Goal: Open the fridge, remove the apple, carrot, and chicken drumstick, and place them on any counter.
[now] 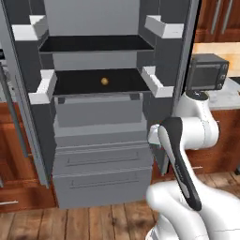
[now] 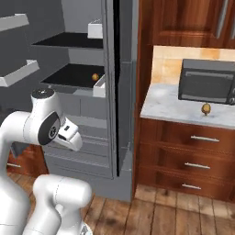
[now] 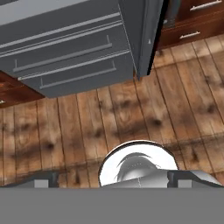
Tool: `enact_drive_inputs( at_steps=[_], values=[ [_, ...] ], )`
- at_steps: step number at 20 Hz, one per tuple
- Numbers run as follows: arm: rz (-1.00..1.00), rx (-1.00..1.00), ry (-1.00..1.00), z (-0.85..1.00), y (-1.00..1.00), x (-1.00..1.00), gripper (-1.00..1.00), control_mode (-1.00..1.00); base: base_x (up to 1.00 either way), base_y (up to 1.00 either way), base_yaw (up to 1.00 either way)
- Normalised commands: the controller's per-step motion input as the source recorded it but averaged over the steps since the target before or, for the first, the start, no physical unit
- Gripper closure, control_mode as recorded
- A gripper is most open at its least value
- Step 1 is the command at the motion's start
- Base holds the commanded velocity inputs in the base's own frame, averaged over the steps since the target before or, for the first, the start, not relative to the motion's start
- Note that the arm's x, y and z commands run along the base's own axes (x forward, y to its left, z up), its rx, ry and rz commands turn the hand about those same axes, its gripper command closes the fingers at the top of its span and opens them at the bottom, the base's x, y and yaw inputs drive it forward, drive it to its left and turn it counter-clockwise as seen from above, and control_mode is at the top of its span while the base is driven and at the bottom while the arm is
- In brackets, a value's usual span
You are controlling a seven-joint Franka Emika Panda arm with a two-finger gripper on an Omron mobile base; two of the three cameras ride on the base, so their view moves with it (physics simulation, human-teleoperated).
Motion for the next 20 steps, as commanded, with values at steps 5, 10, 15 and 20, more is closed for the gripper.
enact_drive_inputs(
  at_steps=[5,10,15,20],
  values=[
    [0.00,0.00,0.00,0.00,0.00,0.00,-1.00,1.00,0.72,0.94,-0.13],
    [0.00,0.00,0.00,0.00,0.00,0.00,-1.00,1.00,0.96,0.35,-0.09],
    [0.00,0.00,0.00,0.00,0.00,0.00,-1.00,1.00,1.00,0.00,-0.07],
    [0.00,-0.03,-0.04,0.02,0.01,-0.01,-1.00,-1.00,0.50,0.00,-0.02]
  ],
)
